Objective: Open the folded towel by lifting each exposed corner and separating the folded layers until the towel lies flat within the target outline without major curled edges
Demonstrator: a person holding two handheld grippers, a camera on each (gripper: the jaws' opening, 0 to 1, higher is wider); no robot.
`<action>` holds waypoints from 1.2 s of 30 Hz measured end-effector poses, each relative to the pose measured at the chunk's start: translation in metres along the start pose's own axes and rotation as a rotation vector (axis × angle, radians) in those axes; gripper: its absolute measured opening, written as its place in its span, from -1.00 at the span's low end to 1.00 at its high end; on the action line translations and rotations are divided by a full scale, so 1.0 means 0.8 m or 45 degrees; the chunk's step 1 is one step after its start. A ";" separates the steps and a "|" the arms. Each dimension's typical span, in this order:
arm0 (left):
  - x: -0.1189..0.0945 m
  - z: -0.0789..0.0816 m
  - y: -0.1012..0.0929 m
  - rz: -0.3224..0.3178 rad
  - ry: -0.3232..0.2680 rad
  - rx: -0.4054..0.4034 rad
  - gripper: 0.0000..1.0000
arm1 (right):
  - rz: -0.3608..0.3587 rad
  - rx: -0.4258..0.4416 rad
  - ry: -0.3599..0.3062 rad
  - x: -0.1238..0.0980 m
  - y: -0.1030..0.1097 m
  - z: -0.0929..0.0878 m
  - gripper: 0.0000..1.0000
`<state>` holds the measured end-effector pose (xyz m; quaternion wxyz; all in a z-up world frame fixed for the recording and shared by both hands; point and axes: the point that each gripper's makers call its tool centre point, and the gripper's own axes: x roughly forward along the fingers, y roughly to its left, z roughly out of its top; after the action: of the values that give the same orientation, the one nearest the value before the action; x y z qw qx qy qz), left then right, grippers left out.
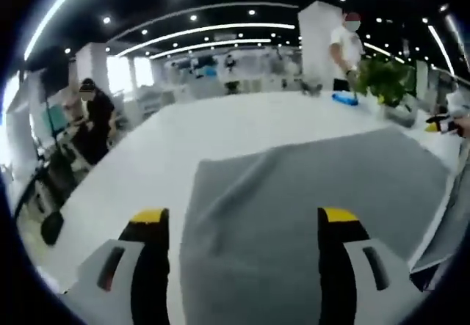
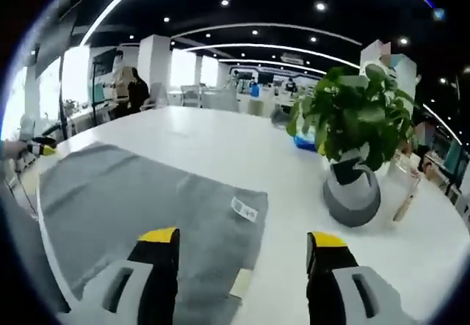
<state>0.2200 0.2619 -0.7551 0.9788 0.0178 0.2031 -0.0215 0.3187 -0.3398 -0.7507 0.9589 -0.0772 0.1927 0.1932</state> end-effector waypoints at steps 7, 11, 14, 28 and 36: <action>-0.005 0.067 -0.022 -0.063 -0.234 -0.113 0.95 | 0.024 -0.008 -0.070 -0.065 0.036 0.010 0.98; -0.008 0.101 -0.044 -0.141 -0.300 -0.046 0.99 | 0.016 -0.026 -0.116 -0.084 0.052 0.030 0.99; -0.013 0.125 -0.057 -0.179 -0.336 -0.031 0.99 | 0.034 -0.059 -0.160 -0.091 0.063 0.055 0.99; -0.054 0.178 -0.078 -0.265 -0.498 0.021 0.99 | 0.013 -0.091 -0.264 -0.120 0.086 0.100 0.99; -0.061 0.174 -0.091 -0.309 -0.493 -0.020 0.99 | 0.029 -0.087 -0.236 -0.111 0.090 0.101 0.97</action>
<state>0.2267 0.1845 -0.6094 0.9898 -0.0190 0.0122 -0.1405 0.2414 -0.2865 -0.6469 0.9672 -0.0894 0.0974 0.2170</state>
